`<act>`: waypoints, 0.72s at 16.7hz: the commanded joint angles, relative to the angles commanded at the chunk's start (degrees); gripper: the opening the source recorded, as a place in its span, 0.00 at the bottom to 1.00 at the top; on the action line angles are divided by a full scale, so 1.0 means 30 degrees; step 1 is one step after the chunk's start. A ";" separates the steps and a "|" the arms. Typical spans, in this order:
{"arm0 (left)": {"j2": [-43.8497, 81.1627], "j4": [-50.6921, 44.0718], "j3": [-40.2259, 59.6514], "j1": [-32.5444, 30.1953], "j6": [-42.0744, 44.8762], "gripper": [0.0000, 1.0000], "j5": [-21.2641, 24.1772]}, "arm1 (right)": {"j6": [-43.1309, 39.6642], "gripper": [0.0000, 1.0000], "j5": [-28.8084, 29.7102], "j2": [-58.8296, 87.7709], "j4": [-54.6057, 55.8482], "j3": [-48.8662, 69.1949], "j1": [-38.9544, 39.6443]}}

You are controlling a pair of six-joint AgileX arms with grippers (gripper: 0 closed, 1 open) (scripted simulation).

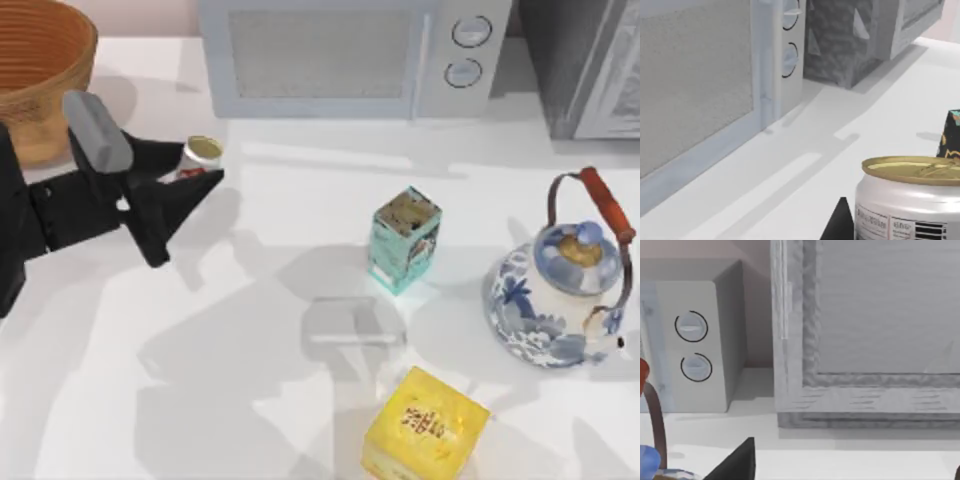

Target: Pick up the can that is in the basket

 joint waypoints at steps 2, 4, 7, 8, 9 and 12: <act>0.1751 0.0921 0.0635 0.0021 0.0058 0.00 0.1467 | 0.0000 1.00 0.0000 0.0000 0.0000 0.0000 0.0000; 0.3600 0.1718 0.1369 0.0054 0.0127 0.00 0.3192 | 0.0000 1.00 0.0000 0.0000 0.0000 0.0000 0.0000; 0.6404 0.2635 0.2686 0.0112 0.0313 0.00 0.5930 | 0.0000 1.00 0.0000 0.0000 0.0000 0.0000 0.0000; 0.7215 0.2947 0.3175 0.0096 0.0422 0.00 0.6866 | 0.0000 1.00 0.0000 0.0000 0.0000 0.0000 0.0000; 0.7983 0.3266 0.3668 0.0064 0.0543 0.00 0.7769 | 0.0000 1.00 0.0000 0.0000 0.0000 0.0000 0.0000; 0.9684 0.4240 0.5069 -0.0187 0.1010 0.00 0.9789 | 0.0000 1.00 0.0000 0.0000 0.0000 0.0000 0.0000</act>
